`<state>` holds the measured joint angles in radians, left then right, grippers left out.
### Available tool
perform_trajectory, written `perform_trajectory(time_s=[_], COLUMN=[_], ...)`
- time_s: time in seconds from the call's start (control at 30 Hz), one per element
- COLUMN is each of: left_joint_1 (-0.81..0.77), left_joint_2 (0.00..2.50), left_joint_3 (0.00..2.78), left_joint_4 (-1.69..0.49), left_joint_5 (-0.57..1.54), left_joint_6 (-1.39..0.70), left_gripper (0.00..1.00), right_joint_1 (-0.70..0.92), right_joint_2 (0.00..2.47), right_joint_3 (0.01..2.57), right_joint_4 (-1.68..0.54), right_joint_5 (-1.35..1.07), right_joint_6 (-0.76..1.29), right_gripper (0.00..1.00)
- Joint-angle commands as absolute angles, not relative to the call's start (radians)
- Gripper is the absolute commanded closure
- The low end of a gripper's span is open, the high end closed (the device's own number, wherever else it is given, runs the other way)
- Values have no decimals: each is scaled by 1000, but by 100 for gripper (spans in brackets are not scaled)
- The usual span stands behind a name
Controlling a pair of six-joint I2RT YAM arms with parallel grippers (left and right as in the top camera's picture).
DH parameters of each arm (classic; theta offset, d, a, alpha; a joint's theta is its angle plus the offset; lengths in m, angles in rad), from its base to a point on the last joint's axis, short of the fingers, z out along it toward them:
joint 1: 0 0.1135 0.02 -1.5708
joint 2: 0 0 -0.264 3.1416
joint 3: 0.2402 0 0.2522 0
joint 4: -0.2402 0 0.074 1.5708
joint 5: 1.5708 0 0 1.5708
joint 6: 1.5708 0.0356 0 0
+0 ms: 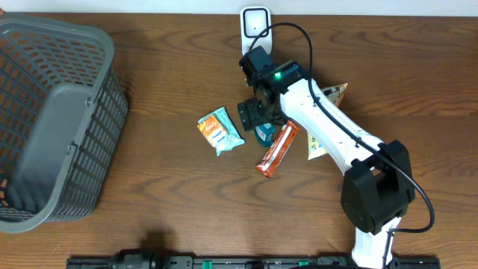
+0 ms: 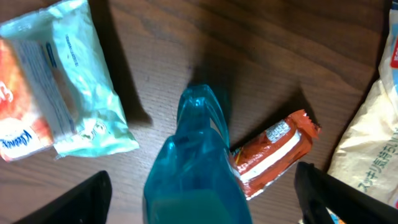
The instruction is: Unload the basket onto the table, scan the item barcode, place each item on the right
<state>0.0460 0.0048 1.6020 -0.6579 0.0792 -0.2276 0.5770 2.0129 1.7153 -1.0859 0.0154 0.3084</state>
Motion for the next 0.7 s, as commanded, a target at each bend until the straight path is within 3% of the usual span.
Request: perform_trajectory(time_s=[0.0, 0.33, 0.67], left_joint_1=[49, 49, 49], left_joint_2=[4, 4, 4], left_joint_3=[1595, 1595, 1595], left_joint_4=[-658, -658, -659], left_joint_5=[78, 78, 78], left_joint_6=[-211, -211, -211], left_gripper=[2, 2, 2], right_joint_1=[578, 583, 572], right_joint_2=[2020, 2095, 2096], right_joint_3=[1684, 1684, 1684], right_joint_4=[-1083, -1096, -1128], right_joint_5=[20, -3, -46], right_joint_6=[313, 313, 263], right_gripper=[16, 51, 73])
